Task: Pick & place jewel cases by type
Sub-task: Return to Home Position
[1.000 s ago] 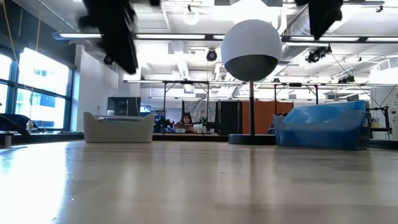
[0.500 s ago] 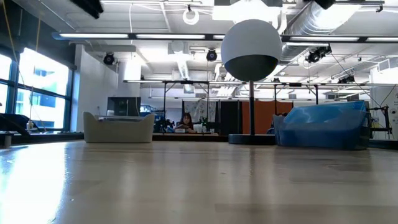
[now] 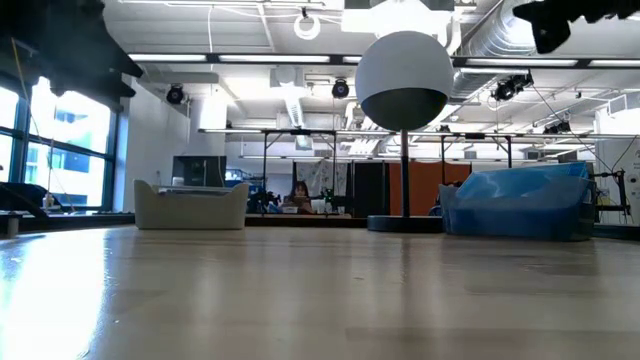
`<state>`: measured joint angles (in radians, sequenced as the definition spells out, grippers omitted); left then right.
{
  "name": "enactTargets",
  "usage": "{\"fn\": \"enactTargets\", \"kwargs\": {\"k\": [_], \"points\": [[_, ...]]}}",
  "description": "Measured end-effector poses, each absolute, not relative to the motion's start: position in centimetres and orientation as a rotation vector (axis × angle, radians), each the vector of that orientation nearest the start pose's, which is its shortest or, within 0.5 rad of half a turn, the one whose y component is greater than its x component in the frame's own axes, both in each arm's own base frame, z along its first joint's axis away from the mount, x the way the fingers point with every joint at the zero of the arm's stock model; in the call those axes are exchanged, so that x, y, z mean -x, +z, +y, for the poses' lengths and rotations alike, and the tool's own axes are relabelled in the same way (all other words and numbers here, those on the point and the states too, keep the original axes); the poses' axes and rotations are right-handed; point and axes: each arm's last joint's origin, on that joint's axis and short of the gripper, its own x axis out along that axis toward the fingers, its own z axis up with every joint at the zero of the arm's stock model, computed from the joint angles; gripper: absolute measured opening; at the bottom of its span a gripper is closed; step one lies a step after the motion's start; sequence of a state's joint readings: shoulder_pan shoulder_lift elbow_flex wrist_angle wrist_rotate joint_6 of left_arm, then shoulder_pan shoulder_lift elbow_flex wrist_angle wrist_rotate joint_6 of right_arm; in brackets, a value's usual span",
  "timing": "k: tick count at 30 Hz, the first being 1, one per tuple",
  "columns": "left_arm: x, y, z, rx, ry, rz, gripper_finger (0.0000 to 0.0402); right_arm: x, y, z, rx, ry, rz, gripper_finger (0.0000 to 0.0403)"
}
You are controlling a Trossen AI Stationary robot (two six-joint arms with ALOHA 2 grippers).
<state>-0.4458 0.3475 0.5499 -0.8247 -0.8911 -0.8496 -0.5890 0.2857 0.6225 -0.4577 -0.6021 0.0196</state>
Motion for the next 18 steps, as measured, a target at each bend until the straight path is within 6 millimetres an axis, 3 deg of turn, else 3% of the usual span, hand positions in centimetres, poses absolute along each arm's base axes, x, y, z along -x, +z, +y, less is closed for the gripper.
{"fn": "enactTargets", "kwargs": {"k": [8,14,18], "points": [[-6.2,20.9,-0.3,0.4,0.558,0.048,0.0241,-5.3,26.5,-1.5,-0.027,0.049,-0.087,0.0181],[-7.3,19.0,-0.7,0.406,0.617,-0.017,0.0241,-7.1,24.1,-2.6,-0.037,0.089,-0.165,0.0181],[-7.8,17.7,-0.8,0.379,0.724,-0.073,0.0241,-8.3,21.5,-3.6,-0.054,0.027,-0.188,0.0181]]}}
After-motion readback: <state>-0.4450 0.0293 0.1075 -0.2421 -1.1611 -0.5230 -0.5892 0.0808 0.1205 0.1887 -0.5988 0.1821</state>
